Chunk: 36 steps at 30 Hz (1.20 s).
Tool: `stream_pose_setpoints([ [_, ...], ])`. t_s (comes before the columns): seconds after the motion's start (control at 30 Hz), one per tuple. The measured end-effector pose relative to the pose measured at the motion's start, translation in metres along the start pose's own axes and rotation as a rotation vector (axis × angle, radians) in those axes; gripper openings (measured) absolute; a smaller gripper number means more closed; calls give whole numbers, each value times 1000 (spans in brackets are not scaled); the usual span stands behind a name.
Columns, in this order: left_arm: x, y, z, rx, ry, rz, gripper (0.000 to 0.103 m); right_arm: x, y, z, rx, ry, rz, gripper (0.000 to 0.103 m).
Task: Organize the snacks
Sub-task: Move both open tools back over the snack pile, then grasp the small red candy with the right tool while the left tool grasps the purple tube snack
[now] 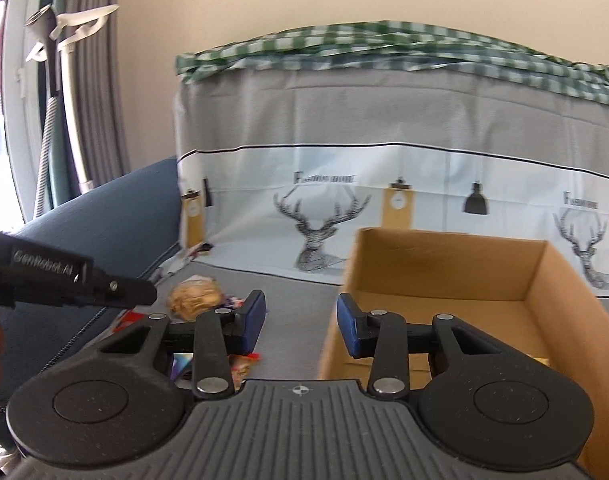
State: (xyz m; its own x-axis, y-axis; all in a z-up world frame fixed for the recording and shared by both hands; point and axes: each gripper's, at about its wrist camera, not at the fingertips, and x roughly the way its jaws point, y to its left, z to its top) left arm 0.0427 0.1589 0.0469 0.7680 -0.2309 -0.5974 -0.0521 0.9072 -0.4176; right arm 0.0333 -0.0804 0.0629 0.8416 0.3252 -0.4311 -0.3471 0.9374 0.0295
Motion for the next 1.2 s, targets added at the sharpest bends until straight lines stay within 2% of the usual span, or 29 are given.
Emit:
stream_pose_setpoints([
  [0.23, 17, 43, 1, -84, 135, 141, 25, 26, 41, -12, -3, 49, 95, 42],
  [0.37, 27, 68, -1, -180, 202, 178, 25, 41, 56, -22, -8, 84, 125, 42],
  [0.5, 33, 78, -2, -226, 243, 188, 25, 55, 64, -31, -22, 126, 126, 42],
  [0.6, 38, 76, -2, -212, 261, 193, 25, 66, 67, -35, -20, 127, 125, 42],
  [0.93, 61, 61, -6, -147, 310, 232, 28, 126, 72, -61, -54, 257, 34, 42],
  [1.07, 71, 55, -8, -127, 333, 256, 45, 145, 71, -66, -42, 296, 19, 42],
  [1.2, 82, 48, -12, -90, 358, 272, 51, 155, 70, -70, -30, 324, 13, 42],
])
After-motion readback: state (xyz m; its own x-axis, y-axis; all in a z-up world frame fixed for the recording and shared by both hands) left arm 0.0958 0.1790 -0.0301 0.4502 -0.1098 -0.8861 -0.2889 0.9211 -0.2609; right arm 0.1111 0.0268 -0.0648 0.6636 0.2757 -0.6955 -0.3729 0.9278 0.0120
